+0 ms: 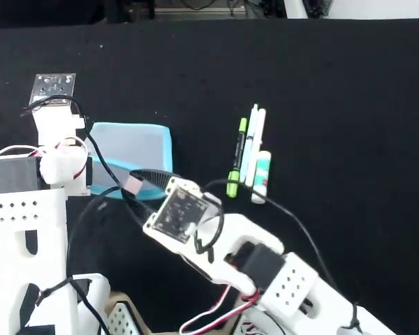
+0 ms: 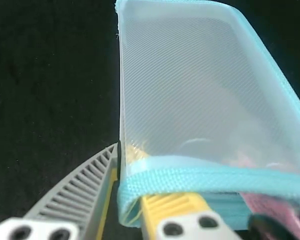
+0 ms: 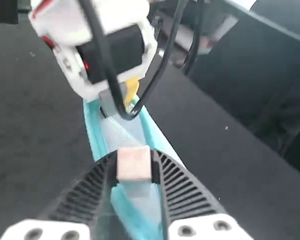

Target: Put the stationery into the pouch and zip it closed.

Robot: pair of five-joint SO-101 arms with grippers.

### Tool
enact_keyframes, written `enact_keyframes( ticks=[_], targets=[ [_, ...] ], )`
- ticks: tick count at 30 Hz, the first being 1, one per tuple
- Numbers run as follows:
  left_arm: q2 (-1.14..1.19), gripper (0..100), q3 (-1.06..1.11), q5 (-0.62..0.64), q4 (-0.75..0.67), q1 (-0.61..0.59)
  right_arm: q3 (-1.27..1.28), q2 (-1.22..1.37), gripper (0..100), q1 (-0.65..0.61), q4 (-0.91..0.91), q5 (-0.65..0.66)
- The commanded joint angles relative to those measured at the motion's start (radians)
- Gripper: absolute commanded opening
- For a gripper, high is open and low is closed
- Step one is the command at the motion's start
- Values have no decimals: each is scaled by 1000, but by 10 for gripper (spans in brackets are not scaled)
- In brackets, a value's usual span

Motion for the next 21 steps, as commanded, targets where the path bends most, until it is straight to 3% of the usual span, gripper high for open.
enact_keyframes(
  ticks=[1,4,12,18,21],
  targets=[
    [-6,30,-15,9,-2,-5,-148,2,155,-14,167,-98],
    [-6,30,-13,9,-2,-5,-196,2,217,-14,252,-192],
    [-6,30,-12,9,-2,-5,-234,-5,184,5,276,-195],
    [-6,30,-8,9,2,-5,-326,-2,68,249,313,-203],
    [-6,30,-8,9,3,-5,-335,2,69,385,367,-203]
  ],
)
